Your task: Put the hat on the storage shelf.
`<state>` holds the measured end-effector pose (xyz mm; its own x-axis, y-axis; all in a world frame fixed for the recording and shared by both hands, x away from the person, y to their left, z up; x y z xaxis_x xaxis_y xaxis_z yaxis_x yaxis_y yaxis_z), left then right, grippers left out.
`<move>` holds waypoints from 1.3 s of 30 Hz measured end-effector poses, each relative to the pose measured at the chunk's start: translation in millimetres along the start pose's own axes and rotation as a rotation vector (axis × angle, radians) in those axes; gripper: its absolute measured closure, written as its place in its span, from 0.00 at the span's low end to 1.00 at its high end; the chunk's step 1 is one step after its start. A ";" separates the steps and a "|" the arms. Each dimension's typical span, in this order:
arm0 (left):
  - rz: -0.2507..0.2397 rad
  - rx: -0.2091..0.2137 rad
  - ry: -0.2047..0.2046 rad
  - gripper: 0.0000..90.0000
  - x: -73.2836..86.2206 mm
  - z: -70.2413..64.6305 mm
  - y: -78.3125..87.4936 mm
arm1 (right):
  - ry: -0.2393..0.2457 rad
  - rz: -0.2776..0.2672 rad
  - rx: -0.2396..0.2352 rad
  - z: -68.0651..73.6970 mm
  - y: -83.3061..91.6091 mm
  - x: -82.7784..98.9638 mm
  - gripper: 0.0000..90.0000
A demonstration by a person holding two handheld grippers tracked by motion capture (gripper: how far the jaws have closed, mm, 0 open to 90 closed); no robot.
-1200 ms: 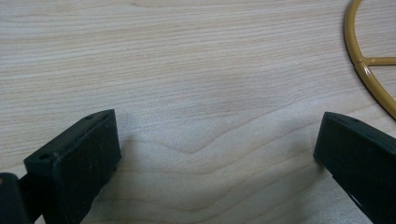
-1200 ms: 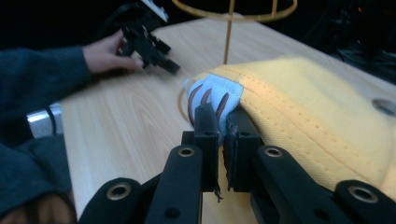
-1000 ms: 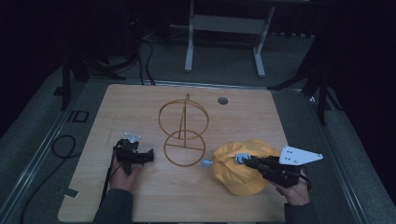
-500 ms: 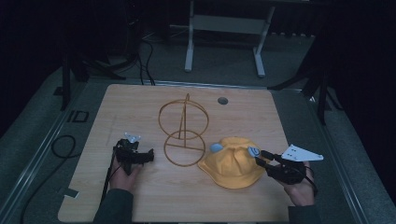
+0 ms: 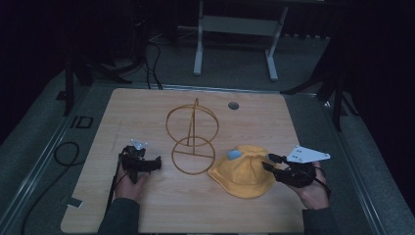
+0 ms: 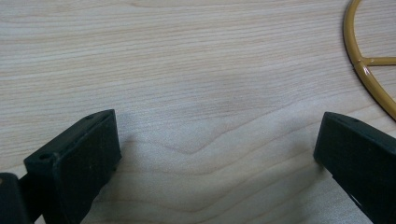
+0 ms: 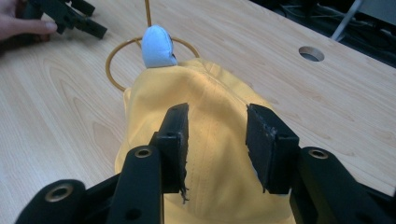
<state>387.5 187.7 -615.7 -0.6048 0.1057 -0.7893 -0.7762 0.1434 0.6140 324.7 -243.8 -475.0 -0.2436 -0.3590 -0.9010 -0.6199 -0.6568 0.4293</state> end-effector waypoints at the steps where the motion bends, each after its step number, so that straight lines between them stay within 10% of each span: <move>1: 0.000 0.000 0.000 0.00 0.0 0.0 0.0 | 0.005 0.006 -0.003 -0.1 -1.2 -0.3 0.66; 39: 0.000 0.001 0.000 0.00 0.0 0.0 0.1 | 0.242 0.326 -0.118 -6.6 -29.6 -30.7 0.60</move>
<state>387.5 187.7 -615.6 -0.6052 0.1059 -0.7890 -0.7758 0.1441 0.6143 355.5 -217.7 -459.7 -0.2222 -0.6966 -0.6822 -0.4462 -0.5494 0.7064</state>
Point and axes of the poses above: each handheld gripper's, and its own axes: y roughly backward along the jaws, x roughly out of its underside, z roughly to its left, the point moved 7 cm from there along -y, roughly forward along the jaws, and after that the axes turned 9 degrees about -z, right-handed, at the moved point
